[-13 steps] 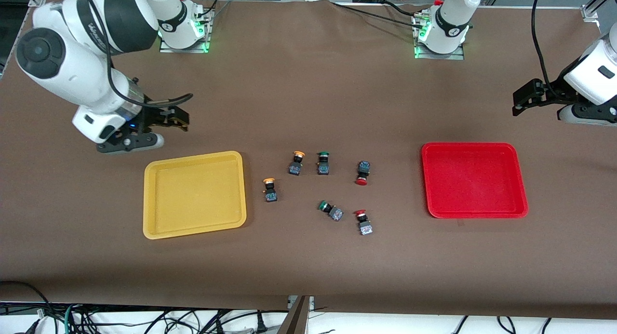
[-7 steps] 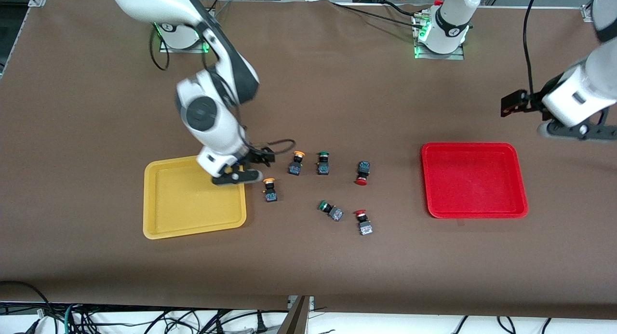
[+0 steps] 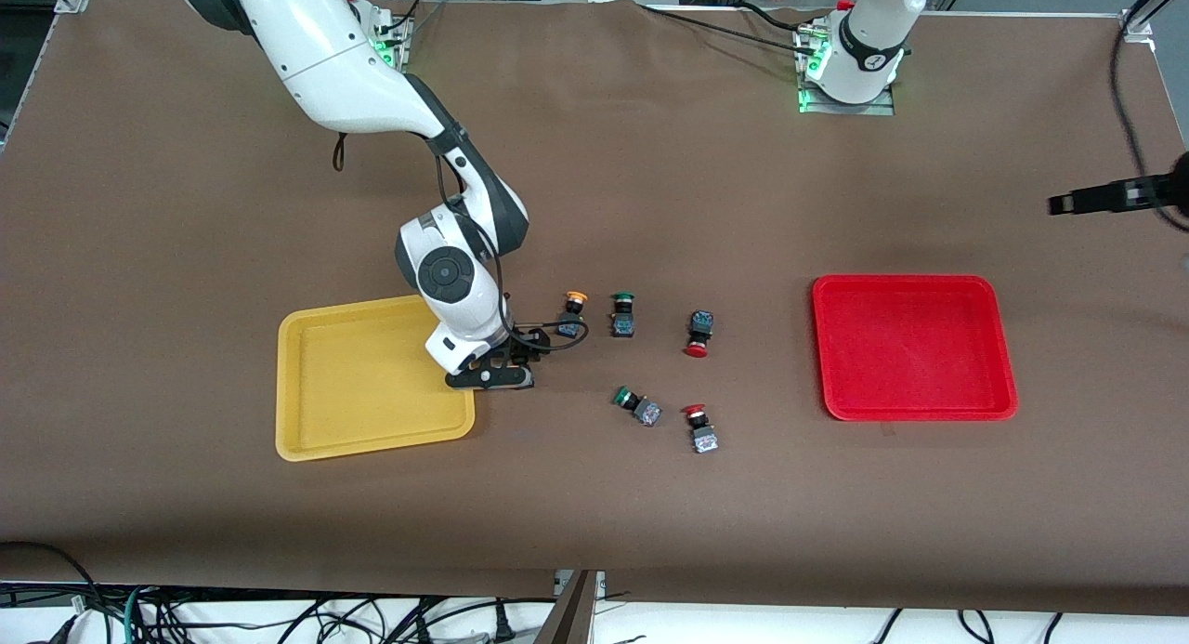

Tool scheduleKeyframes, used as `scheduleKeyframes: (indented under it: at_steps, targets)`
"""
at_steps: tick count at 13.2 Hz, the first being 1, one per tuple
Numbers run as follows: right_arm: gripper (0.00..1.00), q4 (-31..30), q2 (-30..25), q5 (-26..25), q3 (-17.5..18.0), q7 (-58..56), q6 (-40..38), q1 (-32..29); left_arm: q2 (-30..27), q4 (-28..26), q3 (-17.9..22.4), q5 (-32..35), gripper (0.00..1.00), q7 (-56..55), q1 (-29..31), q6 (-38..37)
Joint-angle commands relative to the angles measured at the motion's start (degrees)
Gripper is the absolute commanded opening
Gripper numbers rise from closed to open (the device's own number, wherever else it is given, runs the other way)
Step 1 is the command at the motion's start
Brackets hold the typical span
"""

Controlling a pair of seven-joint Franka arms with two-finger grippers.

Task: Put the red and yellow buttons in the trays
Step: 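Grasp the orange-capped button beside the yellow tray with the right gripper, then drop the button in the yellow tray while the left gripper reaches buttons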

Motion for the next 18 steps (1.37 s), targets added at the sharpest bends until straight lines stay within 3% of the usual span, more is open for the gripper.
scheduleKeyframes:
  at_steps: [1,3,4,5,8,10,12,15,16,17,18]
  targets:
    - [0.74,1.47,1.06,-0.51,-0.04,1.73,0.44,0.48,1.62,1.17,-1.94,-1.22,1.00,-1.91,-2.64,-0.42]
    - [0.25,1.47,0.80,-0.51,-0.04,0.95,0.27,0.39,4.87,1.17,-2.03,2.28,1.00,-13.19,-11.93,3.69]
    - [0.07,1.56,0.54,-0.51,0.05,0.51,0.01,0.04,7.15,1.26,-2.03,5.95,1.00,-21.18,-17.03,6.24]
    - [0.01,1.64,0.19,-0.51,0.14,0.42,-1.21,-0.05,9.78,1.52,-1.69,9.12,1.00,-27.70,-21.17,9.22]
    - [0.01,2.35,-4.98,-1.03,-0.12,-1.68,-11.65,-1.09,17.43,5.38,-1.60,9.50,1.00,-35.65,-26.71,15.56]
    - [0.02,2.35,-7.98,-1.21,-0.39,-9.56,-16.33,-3.72,21.04,5.39,-1.94,8.98,1.00,-36.38,-29.54,23.10]
    - [0.08,2.17,-8.25,-1.38,-2.04,-20.36,-16.52,-7.50,23.77,4.87,-1.95,6.89,1.00,-36.46,-34.72,30.66]
    - [0.33,-2.12,-6.68,-1.38,-3.02,-28.67,-12.59,-13.13,27.47,3.90,-1.95,5.73,1.00,-35.94,-41.13,39.30]
    - [0.54,-2.66,-6.58,-1.30,-3.02,-28.68,-12.30,-13.49,27.65,1.20,-1.95,6.60,1.00,-34.89,-43.34,39.74]
    - [0.84,-2.31,-6.84,-0.51,-3.02,-28.07,-12.74,-13.84,27.65,-1.26,-1.95,6.60,1.00,-31.23,-44.58,40.71]
    - [0.88,-1.88,-7.28,0.19,-2.76,-26.50,-14.39,-13.85,27.74,-3.29,-1.95,6.60,1.00,-28.14,-45.37,42.02]
